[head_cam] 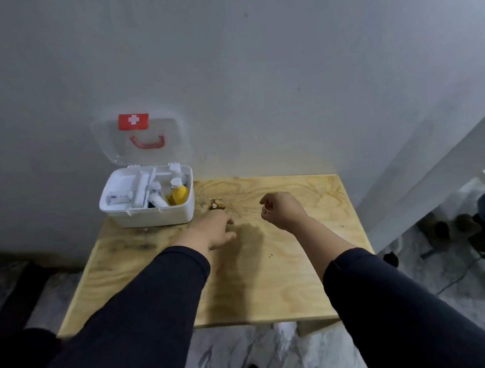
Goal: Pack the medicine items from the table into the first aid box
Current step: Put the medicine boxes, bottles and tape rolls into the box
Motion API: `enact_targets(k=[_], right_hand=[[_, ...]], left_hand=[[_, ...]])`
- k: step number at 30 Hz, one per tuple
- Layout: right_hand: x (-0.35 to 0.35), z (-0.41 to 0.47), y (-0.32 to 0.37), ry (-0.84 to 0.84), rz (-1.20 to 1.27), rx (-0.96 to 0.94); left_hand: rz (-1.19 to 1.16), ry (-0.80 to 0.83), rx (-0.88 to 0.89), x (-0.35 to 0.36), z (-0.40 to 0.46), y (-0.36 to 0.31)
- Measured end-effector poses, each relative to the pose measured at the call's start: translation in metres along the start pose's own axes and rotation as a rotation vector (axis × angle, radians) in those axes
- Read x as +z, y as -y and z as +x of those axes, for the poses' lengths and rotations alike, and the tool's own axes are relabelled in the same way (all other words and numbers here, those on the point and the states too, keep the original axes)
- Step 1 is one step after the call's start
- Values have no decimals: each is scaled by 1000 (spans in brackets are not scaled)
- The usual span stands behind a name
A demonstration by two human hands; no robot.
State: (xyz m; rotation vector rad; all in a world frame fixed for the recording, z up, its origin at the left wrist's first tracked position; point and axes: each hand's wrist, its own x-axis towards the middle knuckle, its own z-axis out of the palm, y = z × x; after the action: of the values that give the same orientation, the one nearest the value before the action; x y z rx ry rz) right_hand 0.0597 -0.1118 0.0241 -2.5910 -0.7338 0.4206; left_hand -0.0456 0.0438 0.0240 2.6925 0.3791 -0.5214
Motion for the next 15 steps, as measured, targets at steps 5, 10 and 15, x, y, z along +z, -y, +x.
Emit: enact_targets(k=[5,10,15], right_hand=[[-27,21,66,-64,-18,-161],[-27,39,138,-77,-45,-287],[0,50,206,-39,-64,-365]], left_hand=[[19,-115,-83,-50,-21,26],[-39,-214,-186,-80,-51,73],[-10,-277,-292,-85,-74,131]])
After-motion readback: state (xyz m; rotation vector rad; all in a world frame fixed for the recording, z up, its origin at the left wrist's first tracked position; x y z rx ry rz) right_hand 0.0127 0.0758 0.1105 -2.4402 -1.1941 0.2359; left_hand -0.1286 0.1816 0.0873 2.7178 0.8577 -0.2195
